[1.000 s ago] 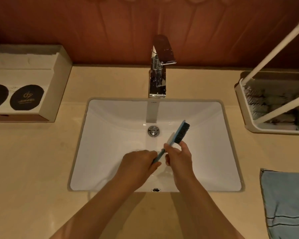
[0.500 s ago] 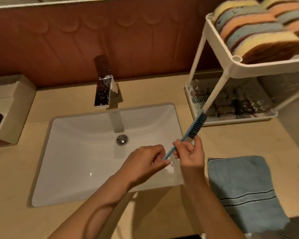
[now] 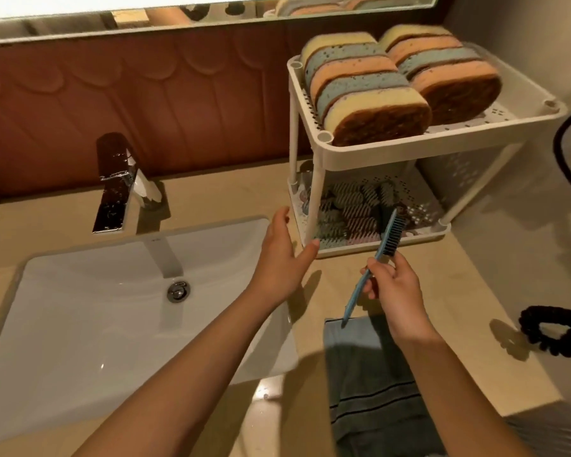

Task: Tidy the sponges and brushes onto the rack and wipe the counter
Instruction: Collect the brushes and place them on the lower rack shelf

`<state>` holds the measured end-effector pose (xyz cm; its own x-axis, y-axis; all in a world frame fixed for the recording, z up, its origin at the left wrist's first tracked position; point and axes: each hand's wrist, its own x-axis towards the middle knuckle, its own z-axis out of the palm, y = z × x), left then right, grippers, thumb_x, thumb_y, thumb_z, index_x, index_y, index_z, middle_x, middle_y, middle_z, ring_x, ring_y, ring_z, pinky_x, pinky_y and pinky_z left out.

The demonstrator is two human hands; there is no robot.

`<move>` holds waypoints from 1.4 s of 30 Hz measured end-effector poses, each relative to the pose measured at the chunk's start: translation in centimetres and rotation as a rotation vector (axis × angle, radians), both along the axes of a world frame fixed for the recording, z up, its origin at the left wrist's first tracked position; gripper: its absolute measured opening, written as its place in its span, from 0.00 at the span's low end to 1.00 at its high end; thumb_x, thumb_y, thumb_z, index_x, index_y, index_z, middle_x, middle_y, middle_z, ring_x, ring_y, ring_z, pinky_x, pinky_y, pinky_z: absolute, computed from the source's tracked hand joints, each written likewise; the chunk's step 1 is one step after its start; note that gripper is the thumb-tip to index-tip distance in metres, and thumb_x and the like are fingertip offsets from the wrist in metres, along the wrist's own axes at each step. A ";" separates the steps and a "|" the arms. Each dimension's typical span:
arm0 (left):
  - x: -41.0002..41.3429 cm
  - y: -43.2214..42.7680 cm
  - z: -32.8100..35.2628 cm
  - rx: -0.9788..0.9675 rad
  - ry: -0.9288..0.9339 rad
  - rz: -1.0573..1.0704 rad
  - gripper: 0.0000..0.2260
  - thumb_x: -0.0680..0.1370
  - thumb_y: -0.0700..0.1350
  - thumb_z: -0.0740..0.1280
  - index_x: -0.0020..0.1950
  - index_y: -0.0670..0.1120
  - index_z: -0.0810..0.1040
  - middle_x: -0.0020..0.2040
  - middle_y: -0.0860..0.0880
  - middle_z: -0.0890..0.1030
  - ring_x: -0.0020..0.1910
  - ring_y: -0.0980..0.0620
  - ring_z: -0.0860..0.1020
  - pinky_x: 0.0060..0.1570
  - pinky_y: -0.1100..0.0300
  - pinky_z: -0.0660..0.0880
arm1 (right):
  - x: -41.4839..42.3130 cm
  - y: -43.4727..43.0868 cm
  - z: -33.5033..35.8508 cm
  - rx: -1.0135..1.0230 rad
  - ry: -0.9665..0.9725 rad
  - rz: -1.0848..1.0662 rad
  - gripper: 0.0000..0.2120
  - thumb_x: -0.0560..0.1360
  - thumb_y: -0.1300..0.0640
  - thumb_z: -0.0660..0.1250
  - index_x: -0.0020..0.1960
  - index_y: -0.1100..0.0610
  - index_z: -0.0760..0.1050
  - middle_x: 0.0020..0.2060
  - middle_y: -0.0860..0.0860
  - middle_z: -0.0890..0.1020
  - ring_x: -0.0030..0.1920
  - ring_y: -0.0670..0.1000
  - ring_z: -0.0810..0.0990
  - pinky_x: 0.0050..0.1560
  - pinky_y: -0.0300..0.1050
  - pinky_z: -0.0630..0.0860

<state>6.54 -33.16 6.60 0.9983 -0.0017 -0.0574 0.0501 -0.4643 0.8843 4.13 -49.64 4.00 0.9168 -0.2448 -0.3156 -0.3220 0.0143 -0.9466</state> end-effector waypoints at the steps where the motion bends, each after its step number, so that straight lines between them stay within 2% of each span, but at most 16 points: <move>1: 0.9 -0.4 0.3 -0.022 0.006 0.013 0.31 0.77 0.47 0.65 0.75 0.47 0.52 0.72 0.47 0.65 0.69 0.50 0.65 0.60 0.63 0.62 | 0.6 -0.7 0.1 -0.007 0.008 -0.006 0.09 0.79 0.60 0.60 0.59 0.59 0.69 0.32 0.53 0.72 0.31 0.49 0.69 0.33 0.43 0.66; 3: 2.4 -1.0 0.5 -0.019 0.004 0.007 0.29 0.78 0.47 0.64 0.75 0.48 0.54 0.71 0.47 0.66 0.69 0.50 0.65 0.60 0.62 0.63 | 1.9 -2.1 0.2 -0.018 0.031 -0.013 0.11 0.79 0.60 0.60 0.61 0.59 0.69 0.31 0.53 0.72 0.30 0.49 0.69 0.33 0.43 0.66; 5: 3.3 -1.3 0.2 0.022 -0.022 -0.031 0.21 0.79 0.47 0.62 0.71 0.47 0.61 0.68 0.48 0.72 0.66 0.50 0.70 0.58 0.60 0.67 | 3.2 -3.0 0.1 -0.029 0.059 -0.018 0.14 0.79 0.59 0.60 0.63 0.60 0.68 0.30 0.53 0.72 0.29 0.49 0.69 0.32 0.43 0.65; 8: 4.2 -1.4 -1.1 0.146 -0.041 -0.072 0.11 0.82 0.47 0.55 0.64 0.48 0.65 0.56 0.48 0.78 0.49 0.51 0.77 0.44 0.58 0.73 | 5.1 -4.4 -0.1 -0.041 0.098 -0.038 0.15 0.78 0.59 0.61 0.64 0.59 0.67 0.30 0.55 0.72 0.28 0.49 0.68 0.30 0.43 0.65; 10: 4.3 -0.9 -2.5 0.369 -0.038 -0.094 0.09 0.82 0.48 0.53 0.60 0.47 0.65 0.49 0.47 0.79 0.39 0.51 0.75 0.34 0.57 0.69 | 6.4 -5.3 -0.1 -0.062 0.120 -0.044 0.11 0.78 0.60 0.61 0.60 0.58 0.69 0.30 0.55 0.72 0.28 0.50 0.68 0.30 0.43 0.64; 11: 4.2 -0.6 -3.4 0.472 -0.024 -0.112 0.09 0.82 0.49 0.52 0.59 0.47 0.64 0.49 0.45 0.79 0.38 0.49 0.75 0.34 0.56 0.69 | 7.2 -5.9 -0.2 -0.078 0.131 -0.045 0.10 0.78 0.60 0.60 0.59 0.59 0.70 0.30 0.55 0.72 0.28 0.50 0.67 0.30 0.43 0.64; 13: 3.6 0.0 -5.2 0.527 0.034 -0.136 0.11 0.82 0.50 0.53 0.61 0.48 0.64 0.56 0.43 0.79 0.47 0.43 0.78 0.42 0.51 0.74 | 9.0 -7.0 -0.7 -0.145 0.159 -0.042 0.10 0.78 0.58 0.61 0.57 0.61 0.72 0.30 0.56 0.72 0.28 0.51 0.68 0.31 0.44 0.65; 16: 3.2 0.0 -5.7 0.348 0.059 -0.057 0.20 0.80 0.52 0.58 0.70 0.49 0.60 0.68 0.45 0.72 0.62 0.46 0.74 0.57 0.49 0.73 | 11.5 -8.4 -1.7 -0.280 0.194 -0.032 0.12 0.77 0.56 0.63 0.56 0.63 0.73 0.36 0.57 0.76 0.32 0.52 0.73 0.32 0.45 0.68; 18: 4.2 -0.3 -4.8 0.281 -0.004 -0.021 0.22 0.79 0.52 0.60 0.71 0.50 0.60 0.69 0.48 0.70 0.65 0.48 0.72 0.61 0.50 0.72 | 13.0 -9.1 -2.4 -0.331 0.199 -0.026 0.16 0.76 0.56 0.64 0.60 0.65 0.73 0.44 0.60 0.78 0.39 0.55 0.77 0.36 0.46 0.72; 20: 5.0 -0.8 -3.6 0.216 -0.066 -0.064 0.20 0.79 0.51 0.60 0.70 0.49 0.63 0.67 0.50 0.73 0.63 0.51 0.73 0.58 0.54 0.72 | 14.2 -9.3 -2.7 -0.356 0.228 -0.018 0.18 0.76 0.57 0.64 0.63 0.66 0.72 0.54 0.62 0.79 0.53 0.60 0.79 0.51 0.52 0.77; 22: 5.5 -1.3 -3.0 0.215 -0.114 -0.102 0.16 0.80 0.51 0.59 0.66 0.47 0.68 0.59 0.49 0.78 0.55 0.52 0.76 0.49 0.60 0.72 | 15.2 -9.5 -2.8 -0.386 0.275 0.000 0.22 0.76 0.55 0.65 0.65 0.65 0.70 0.60 0.61 0.77 0.60 0.62 0.76 0.62 0.56 0.73; 26: 5.6 -1.8 -3.3 0.346 -0.174 -0.038 0.12 0.81 0.50 0.57 0.59 0.44 0.72 0.47 0.46 0.80 0.40 0.52 0.75 0.38 0.60 0.67 | 16.8 -9.6 -2.8 -0.537 0.289 0.132 0.21 0.75 0.54 0.65 0.66 0.61 0.70 0.63 0.62 0.75 0.60 0.63 0.76 0.61 0.58 0.74; 30: 5.7 -1.8 -3.4 0.398 -0.165 -0.029 0.12 0.81 0.50 0.57 0.57 0.43 0.72 0.46 0.45 0.80 0.42 0.46 0.77 0.37 0.58 0.66 | 17.5 -9.5 -2.5 -0.655 0.264 0.203 0.24 0.76 0.56 0.65 0.70 0.60 0.65 0.68 0.61 0.71 0.66 0.62 0.71 0.65 0.54 0.71; 34: 5.7 -1.8 -2.9 0.420 -0.138 -0.044 0.13 0.81 0.50 0.57 0.56 0.42 0.72 0.48 0.44 0.80 0.39 0.53 0.71 0.38 0.61 0.63 | 18.2 -9.5 -2.5 -0.706 0.309 0.232 0.26 0.76 0.55 0.66 0.71 0.59 0.64 0.68 0.60 0.69 0.67 0.63 0.69 0.64 0.54 0.71; 38: 5.7 -1.9 -2.7 0.416 -0.121 -0.046 0.13 0.80 0.50 0.57 0.57 0.43 0.72 0.49 0.45 0.81 0.40 0.54 0.70 0.39 0.62 0.63 | 18.3 -9.7 -2.7 -0.749 0.353 0.251 0.25 0.74 0.56 0.68 0.68 0.59 0.66 0.65 0.60 0.72 0.63 0.63 0.72 0.57 0.52 0.74; 42: 5.7 -1.8 -2.6 0.426 -0.116 -0.046 0.13 0.80 0.50 0.57 0.58 0.44 0.72 0.50 0.45 0.81 0.41 0.52 0.73 0.39 0.60 0.64 | 17.7 -9.5 -3.0 -0.828 0.286 0.268 0.25 0.75 0.55 0.67 0.69 0.61 0.66 0.66 0.61 0.71 0.66 0.62 0.70 0.63 0.52 0.70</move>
